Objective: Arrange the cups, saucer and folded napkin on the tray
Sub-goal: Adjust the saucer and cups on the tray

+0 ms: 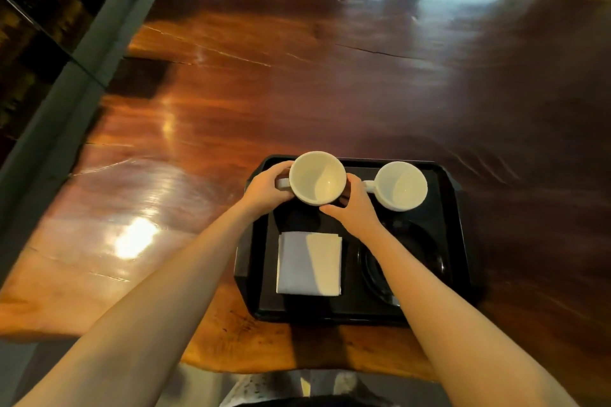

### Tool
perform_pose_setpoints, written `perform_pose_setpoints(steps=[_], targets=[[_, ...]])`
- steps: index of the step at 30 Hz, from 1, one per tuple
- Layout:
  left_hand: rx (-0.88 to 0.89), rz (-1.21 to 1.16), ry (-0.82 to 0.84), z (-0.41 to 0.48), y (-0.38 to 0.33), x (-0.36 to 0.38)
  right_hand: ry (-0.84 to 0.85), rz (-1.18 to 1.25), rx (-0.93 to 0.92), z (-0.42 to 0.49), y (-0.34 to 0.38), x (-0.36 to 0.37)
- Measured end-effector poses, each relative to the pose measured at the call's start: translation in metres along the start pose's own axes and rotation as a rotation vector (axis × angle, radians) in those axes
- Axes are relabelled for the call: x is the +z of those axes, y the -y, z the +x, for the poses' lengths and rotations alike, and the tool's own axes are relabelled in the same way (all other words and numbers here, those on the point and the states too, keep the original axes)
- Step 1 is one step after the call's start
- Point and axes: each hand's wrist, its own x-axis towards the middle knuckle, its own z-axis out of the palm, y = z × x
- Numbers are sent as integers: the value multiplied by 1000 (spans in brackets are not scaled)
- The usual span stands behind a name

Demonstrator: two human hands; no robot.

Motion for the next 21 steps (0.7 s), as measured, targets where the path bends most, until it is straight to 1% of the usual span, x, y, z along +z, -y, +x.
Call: perform_pose_setpoints(steps=[4,11,13,15,17,18,19,21], targets=[[3,17,38,3,0,2,-47,32,19,-6,-3,2],[5,-24,50,-3,1,8,-89,78,19,-21,-3,5],[-18,-40,20,-5,0,10,-82,71,21,-23,0,4],[-90,-4,-83,-14,0,13,-73,41,41,-26,3,2],[-116,38,-203,-33,2,19,-90,-60,88,-35,0,2],[-92,61,-242,-46,5,25,-102,-157,98,-42,-3,2],[-60,93,-253,-60,7,33,-102,-280,80,-52,-6,5],[-43,165,-198,-85,15,53,-37,-507,-23,-71,-14,14]])
